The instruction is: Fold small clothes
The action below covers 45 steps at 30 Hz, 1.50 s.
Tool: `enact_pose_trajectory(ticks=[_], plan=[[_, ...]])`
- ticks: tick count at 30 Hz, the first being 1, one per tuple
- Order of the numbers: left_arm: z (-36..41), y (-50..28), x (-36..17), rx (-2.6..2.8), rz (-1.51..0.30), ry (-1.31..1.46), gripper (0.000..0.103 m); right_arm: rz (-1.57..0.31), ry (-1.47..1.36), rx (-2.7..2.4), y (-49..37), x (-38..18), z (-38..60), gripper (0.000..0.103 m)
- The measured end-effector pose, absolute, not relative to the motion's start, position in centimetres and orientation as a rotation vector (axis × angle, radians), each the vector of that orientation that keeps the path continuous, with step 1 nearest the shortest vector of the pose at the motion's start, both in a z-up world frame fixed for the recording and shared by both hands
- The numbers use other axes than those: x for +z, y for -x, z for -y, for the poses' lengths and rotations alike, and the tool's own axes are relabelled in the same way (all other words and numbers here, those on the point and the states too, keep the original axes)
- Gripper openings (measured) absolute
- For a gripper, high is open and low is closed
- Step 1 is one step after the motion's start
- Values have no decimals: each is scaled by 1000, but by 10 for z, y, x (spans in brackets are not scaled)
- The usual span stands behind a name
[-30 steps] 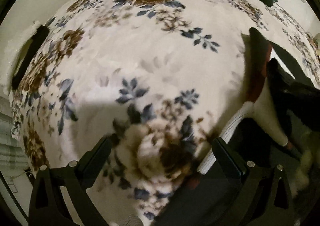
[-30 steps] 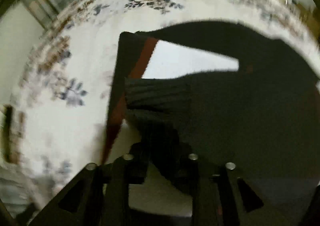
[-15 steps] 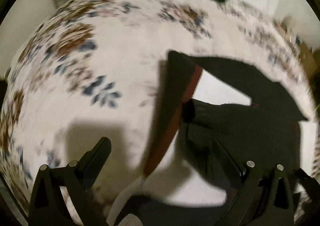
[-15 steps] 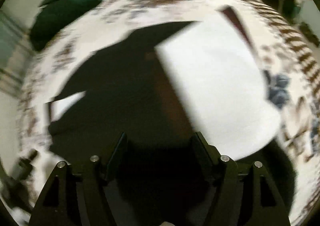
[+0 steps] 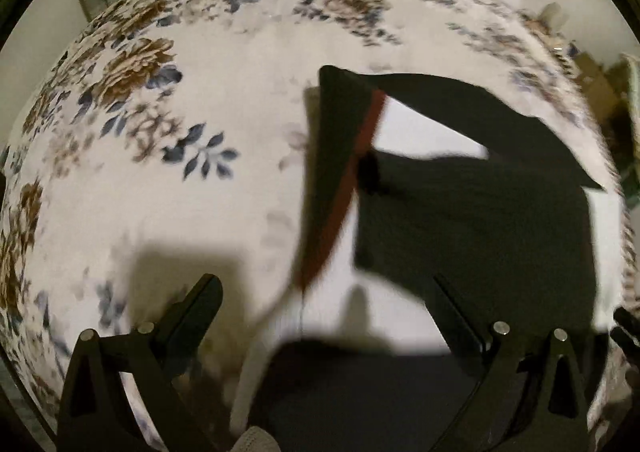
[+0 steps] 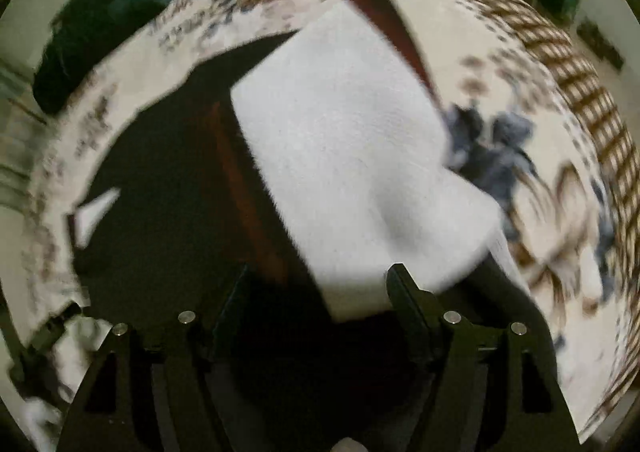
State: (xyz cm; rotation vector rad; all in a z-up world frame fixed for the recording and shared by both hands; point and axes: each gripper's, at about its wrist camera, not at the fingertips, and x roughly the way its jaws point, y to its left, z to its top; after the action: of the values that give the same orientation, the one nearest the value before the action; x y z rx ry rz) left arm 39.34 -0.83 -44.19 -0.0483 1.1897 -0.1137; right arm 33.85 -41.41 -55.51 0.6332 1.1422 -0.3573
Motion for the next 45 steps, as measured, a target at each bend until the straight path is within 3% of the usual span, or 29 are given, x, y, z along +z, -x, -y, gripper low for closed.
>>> enact_pose_trajectory(ticks=[8, 14, 21, 22, 24, 25, 26, 27, 28, 38, 45], plan=[[-6, -247, -455, -110, -1346, 10, 103, -1194, -629, -463, -187, -529, 423, 74], [-26, -160, -504, 35, -1450, 48, 103, -1288, -714, -525, -83, -577, 450, 74], [-45, -140, -549, 145, -1472, 219, 103, -1346, -810, -404, -39, -634, 456, 74], [-44, -141, -553, 150, -1473, 232, 100, -1346, -824, -382, -38, -640, 455, 74], [-38, -140, -556, 118, -1447, 255, 75, -1343, -846, -337, -37, -647, 452, 71], [-33, -139, -553, 90, -1429, 253, 45, -1337, -848, -323, -39, -646, 450, 58], [-21, -139, -547, 61, -1411, 216, 20, -1336, -839, -313, -38, -646, 447, 47], [-13, -137, -542, 54, -1395, 172, 13, -1337, -830, -303, -37, -645, 444, 26], [-5, -136, -536, 42, -1370, 136, 9, -1330, -825, -295, -34, -642, 442, 14], [-33, -143, -436, 8, -1201, 403, 7, -1144, -1026, -218, -10, -557, 476, 9], [-46, -207, -367, -92, -1053, 545, 7, -1032, -983, -135, -75, -471, 492, 9]])
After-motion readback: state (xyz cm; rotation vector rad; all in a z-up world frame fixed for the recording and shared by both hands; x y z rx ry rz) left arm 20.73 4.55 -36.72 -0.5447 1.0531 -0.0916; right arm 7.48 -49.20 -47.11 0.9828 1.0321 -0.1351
